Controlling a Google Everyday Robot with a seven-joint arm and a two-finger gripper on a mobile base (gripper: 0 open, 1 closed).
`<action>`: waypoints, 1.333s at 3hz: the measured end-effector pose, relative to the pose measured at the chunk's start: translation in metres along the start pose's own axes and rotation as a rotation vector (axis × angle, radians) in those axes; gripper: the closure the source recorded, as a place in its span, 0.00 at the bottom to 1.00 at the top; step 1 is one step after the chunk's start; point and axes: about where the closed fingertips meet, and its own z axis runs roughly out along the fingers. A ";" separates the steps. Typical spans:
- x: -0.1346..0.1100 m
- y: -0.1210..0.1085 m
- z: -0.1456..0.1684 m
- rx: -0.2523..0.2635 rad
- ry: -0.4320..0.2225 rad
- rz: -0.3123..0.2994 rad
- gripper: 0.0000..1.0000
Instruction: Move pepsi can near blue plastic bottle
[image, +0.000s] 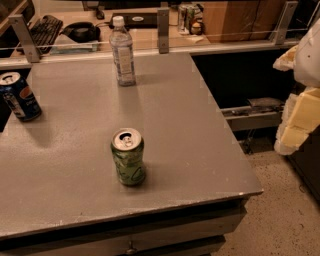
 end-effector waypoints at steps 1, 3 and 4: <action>0.000 0.000 0.000 0.000 0.000 0.000 0.00; -0.087 -0.019 0.050 -0.061 -0.191 -0.079 0.00; -0.164 -0.024 0.079 -0.108 -0.301 -0.159 0.00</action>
Offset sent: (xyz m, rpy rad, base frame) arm 0.0441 0.0654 -0.0261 0.2032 -0.0063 0.1301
